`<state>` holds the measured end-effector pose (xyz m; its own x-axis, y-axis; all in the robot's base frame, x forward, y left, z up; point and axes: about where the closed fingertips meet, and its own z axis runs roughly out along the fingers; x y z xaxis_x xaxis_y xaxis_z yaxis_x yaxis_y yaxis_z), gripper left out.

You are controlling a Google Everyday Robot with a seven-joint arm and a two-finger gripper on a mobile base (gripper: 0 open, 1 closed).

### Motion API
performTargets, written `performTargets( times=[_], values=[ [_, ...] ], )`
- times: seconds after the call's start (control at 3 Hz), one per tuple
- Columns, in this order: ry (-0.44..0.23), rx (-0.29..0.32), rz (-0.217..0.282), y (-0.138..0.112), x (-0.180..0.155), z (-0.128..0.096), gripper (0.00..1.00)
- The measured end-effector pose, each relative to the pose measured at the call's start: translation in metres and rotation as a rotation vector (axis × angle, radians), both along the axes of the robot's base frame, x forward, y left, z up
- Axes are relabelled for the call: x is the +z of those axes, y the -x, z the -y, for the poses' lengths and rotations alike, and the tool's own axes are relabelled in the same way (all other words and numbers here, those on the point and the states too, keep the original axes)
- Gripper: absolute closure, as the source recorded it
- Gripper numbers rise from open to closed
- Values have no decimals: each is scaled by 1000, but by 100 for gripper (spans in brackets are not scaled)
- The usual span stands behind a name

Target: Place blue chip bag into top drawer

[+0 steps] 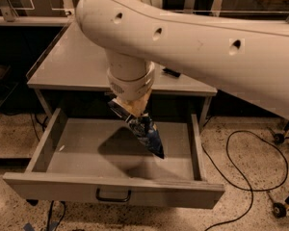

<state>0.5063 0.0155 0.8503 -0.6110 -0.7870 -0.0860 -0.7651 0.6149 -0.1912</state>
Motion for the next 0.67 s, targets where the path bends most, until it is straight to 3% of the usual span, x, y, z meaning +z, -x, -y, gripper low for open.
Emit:
performTargets(
  times=[0.67],
  values=[
    [-33,-61,-68,-6,-37,-12,100]
  ],
)
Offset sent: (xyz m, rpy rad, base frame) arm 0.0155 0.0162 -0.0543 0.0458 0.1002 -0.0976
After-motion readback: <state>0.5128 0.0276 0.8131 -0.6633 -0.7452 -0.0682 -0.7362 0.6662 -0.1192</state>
